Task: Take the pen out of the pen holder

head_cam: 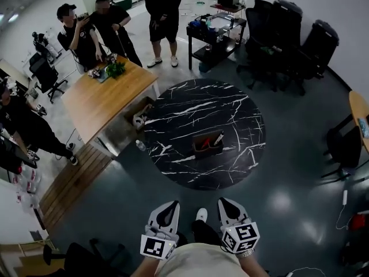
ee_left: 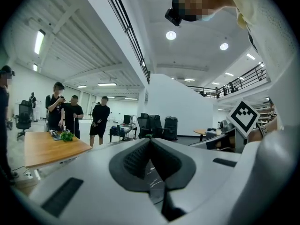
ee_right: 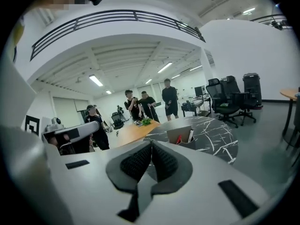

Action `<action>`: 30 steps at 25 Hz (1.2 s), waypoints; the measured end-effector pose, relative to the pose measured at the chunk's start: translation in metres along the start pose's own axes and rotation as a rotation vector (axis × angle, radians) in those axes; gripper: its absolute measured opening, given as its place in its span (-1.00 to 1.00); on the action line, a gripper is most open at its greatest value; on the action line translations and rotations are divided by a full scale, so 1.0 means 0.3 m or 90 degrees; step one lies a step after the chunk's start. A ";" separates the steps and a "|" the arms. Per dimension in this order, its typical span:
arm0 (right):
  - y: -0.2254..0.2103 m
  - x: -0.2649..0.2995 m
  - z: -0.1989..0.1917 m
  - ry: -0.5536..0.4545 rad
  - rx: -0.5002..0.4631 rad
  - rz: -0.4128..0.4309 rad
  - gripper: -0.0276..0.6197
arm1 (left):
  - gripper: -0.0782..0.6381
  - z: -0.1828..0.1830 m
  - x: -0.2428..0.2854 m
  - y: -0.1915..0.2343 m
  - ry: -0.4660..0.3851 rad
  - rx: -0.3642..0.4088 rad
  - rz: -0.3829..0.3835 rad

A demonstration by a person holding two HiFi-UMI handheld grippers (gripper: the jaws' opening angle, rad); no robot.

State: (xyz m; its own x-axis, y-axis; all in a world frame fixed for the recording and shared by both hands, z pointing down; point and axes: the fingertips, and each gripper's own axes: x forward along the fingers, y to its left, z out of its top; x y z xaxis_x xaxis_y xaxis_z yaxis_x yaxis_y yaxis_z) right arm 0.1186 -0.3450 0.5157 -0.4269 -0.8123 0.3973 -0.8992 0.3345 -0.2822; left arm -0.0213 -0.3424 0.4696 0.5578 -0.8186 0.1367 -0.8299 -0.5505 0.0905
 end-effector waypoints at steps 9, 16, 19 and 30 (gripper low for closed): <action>-0.153 0.188 0.152 0.003 -0.023 0.003 -0.86 | -0.75 0.040 0.232 0.076 -0.008 -0.014 0.011; -0.182 0.369 0.150 0.029 -0.028 -0.012 -0.86 | -0.75 0.018 0.400 0.186 -0.009 -0.036 -0.006; -0.207 0.450 0.153 0.036 -0.014 -0.028 -0.86 | -0.75 0.044 0.472 0.230 -0.026 -0.033 -0.023; -0.447 0.861 0.134 0.058 0.043 -0.123 -0.86 | -0.75 0.039 0.723 0.427 -0.009 -0.026 -0.079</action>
State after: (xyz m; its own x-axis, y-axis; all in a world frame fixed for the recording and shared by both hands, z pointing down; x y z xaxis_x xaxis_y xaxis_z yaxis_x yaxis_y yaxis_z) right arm 0.1328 -0.6190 0.6213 -0.2569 -0.8103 0.5267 -0.9580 0.1416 -0.2495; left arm -0.0067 -0.5925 0.4993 0.6564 -0.7467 0.1074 -0.7533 -0.6414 0.1453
